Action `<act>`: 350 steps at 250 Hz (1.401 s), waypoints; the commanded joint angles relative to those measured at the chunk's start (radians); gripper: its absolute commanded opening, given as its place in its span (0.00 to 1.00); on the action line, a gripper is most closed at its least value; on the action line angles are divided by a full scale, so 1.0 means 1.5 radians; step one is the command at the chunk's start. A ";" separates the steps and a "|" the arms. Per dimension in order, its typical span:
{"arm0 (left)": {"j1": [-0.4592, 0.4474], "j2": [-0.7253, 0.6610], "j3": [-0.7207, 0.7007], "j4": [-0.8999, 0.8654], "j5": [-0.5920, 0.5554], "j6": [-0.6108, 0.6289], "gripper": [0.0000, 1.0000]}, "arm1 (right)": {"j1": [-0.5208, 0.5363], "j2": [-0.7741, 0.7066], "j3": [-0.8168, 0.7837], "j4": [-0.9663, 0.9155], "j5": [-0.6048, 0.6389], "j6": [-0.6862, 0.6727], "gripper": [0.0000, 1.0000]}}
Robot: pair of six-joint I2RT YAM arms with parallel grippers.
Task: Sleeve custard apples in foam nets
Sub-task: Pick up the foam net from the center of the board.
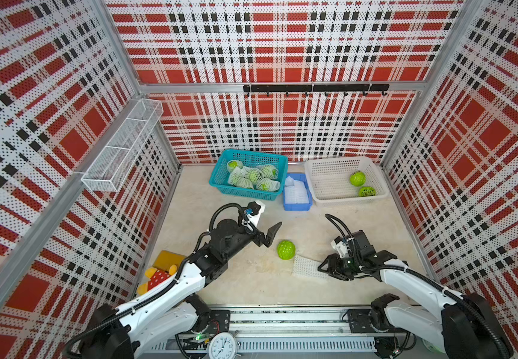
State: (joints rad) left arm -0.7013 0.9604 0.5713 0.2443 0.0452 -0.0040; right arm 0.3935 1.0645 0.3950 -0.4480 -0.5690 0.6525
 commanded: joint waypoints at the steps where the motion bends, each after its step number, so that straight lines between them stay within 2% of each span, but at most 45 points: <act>1: -0.006 0.005 -0.009 -0.006 -0.007 -0.018 1.00 | 0.004 -0.029 0.010 0.032 -0.001 -0.013 0.40; 49: -0.011 0.006 -0.018 -0.006 -0.024 -0.027 1.00 | 0.004 -0.061 0.060 -0.014 0.014 -0.040 0.16; 120: -0.015 0.000 -0.034 -0.007 -0.062 -0.045 1.00 | 0.004 -0.027 0.170 -0.105 0.015 -0.109 0.03; 185: -0.016 -0.012 -0.059 -0.016 -0.168 -0.080 1.00 | 0.004 -0.005 0.332 -0.233 0.066 -0.184 0.00; 266: -0.020 -0.018 -0.082 -0.016 -0.206 -0.120 1.00 | 0.011 0.093 0.453 -0.280 0.058 -0.236 0.00; 350: -0.022 -0.032 -0.112 -0.017 -0.240 -0.146 1.00 | 0.077 0.185 0.539 -0.313 0.080 -0.262 0.00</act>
State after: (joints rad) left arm -0.7292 0.9272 0.4221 0.2153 -0.2798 -0.1795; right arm 0.4831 1.3132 1.1526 -0.8970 -0.4648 0.2974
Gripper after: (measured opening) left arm 0.996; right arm 0.046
